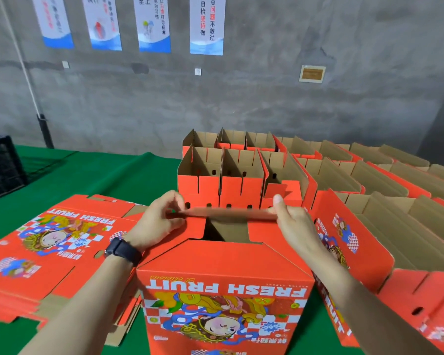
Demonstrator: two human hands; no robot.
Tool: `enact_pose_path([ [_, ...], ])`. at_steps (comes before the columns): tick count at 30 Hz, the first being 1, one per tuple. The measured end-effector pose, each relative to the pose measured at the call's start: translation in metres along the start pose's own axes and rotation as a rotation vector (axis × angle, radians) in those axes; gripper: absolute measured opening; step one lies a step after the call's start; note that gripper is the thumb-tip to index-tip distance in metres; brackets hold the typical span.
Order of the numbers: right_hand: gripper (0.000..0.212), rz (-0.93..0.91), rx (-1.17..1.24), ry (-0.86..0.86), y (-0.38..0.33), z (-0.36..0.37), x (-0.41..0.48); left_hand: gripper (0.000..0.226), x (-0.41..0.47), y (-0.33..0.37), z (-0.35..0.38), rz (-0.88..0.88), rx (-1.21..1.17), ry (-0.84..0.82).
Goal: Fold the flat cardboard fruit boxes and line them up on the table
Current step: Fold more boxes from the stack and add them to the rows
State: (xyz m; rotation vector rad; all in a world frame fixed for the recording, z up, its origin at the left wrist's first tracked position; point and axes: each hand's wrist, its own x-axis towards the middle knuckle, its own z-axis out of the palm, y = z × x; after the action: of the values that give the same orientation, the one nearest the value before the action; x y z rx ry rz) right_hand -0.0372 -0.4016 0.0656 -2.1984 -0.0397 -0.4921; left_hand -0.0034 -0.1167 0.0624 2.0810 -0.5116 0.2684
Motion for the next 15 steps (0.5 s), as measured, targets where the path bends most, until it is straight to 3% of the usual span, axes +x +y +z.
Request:
enact_pose_path([
  [3, 0.043, -0.126, -0.108, -0.083, 0.009, 0.000, -0.006, 0.036, 0.000, -0.001, 0.002, -0.067, -0.048, -0.037],
  [5, 0.016, -0.133, -0.130, -0.241, 0.012, -0.002, -0.005, 0.022, 0.000, 0.003, -0.001, -0.146, -0.170, -0.083],
  [7, 0.030, -0.071, -0.089, -0.494, 0.010, -0.009, -0.002, 0.021, -0.001, 0.003, -0.003, -0.185, -0.090, -0.220],
  [9, 0.047, -0.015, -0.102, -0.672, 0.006, -0.016, 0.004, 0.041, 0.003, 0.003, -0.006, -0.165, 0.224, -0.344],
  [11, 0.062, -0.006, -0.143, -0.745, 0.004, -0.021, 0.007, 0.047, 0.007, 0.007, -0.005, -0.173, 0.374, -0.374],
  [15, 0.081, -0.016, -0.337, -0.762, 0.000, -0.019, 0.011, 0.057, 0.011, 0.011, 0.000, -0.183, 0.449, -0.359],
])
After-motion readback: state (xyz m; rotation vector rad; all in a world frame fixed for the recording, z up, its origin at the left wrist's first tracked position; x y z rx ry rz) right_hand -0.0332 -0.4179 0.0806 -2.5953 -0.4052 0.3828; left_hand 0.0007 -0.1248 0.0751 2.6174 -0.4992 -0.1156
